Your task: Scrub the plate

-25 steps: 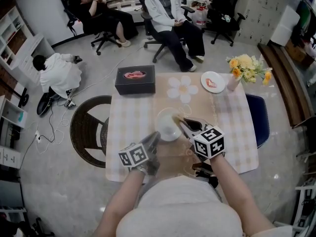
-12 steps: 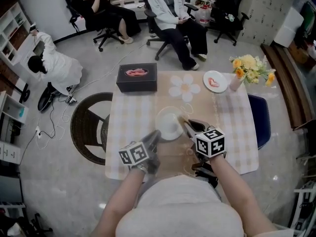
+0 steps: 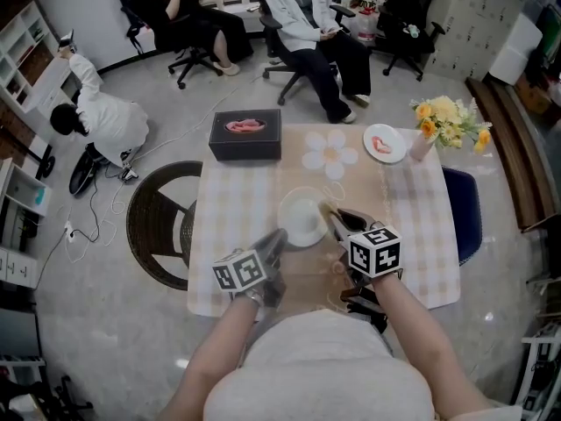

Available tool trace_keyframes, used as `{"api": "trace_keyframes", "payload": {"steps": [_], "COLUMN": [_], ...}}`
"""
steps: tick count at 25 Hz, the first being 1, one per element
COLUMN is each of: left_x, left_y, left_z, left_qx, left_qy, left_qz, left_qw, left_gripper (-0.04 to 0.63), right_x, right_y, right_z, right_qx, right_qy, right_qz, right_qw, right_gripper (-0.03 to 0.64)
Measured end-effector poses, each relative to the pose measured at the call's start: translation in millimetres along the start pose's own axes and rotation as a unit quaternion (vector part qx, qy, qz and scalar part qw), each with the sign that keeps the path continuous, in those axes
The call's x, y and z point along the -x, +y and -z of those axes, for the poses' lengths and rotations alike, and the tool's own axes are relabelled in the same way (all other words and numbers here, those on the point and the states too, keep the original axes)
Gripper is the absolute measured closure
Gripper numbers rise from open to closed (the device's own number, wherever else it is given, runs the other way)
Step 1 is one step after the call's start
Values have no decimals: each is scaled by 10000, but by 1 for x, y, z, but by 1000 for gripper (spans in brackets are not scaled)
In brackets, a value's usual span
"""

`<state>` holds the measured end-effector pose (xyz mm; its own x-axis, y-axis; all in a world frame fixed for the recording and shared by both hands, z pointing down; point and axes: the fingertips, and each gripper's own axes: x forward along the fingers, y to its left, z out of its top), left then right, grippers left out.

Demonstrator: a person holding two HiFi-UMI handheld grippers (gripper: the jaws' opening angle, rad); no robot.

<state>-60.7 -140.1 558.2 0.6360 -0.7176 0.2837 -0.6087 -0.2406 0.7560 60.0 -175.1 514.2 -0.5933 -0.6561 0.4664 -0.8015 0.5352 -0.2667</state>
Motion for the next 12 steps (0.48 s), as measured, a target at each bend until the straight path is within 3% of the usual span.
{"api": "trace_keyframes", "payload": {"steps": [12], "left_x": [-2], "left_y": [1], "left_z": [-1], "left_qx": [88], "left_qy": [11], "left_qz": [-68], "left_qw": [9999], "left_gripper": [578], "right_x": [4], "right_y": [5], "right_z": [-6], "right_qx": [97], "right_qy": [-143], "right_qz": [-4], "right_qw": [9999], "right_gripper": [574]}}
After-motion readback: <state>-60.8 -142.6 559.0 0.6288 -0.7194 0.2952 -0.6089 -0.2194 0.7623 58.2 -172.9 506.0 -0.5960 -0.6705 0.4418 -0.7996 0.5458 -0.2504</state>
